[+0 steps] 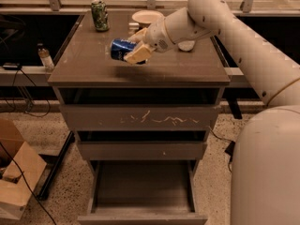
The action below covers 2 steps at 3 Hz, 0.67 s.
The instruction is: Place pepsi can into bottom drawer
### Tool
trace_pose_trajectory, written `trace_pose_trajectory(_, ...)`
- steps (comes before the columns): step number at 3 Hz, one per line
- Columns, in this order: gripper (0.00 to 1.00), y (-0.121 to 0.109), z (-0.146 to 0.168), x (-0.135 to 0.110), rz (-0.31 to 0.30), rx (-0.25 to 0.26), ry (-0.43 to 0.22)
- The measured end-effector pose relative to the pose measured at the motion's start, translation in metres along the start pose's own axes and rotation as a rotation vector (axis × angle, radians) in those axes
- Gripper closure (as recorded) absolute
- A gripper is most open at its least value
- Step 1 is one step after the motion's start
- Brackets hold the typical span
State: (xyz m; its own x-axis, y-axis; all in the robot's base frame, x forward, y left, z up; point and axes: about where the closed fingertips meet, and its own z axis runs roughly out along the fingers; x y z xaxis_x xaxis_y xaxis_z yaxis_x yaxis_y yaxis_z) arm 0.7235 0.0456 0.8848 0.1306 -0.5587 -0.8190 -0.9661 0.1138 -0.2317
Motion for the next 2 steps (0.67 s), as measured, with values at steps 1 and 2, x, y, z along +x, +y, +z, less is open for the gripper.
trace_pose_trajectory(1, 1.0, 0.055, -0.019, -0.027, -0.124, -0.133, -0.051)
trace_pose_trajectory(2, 1.0, 0.15, -0.058, -0.026, -0.158, -0.306, -0.058)
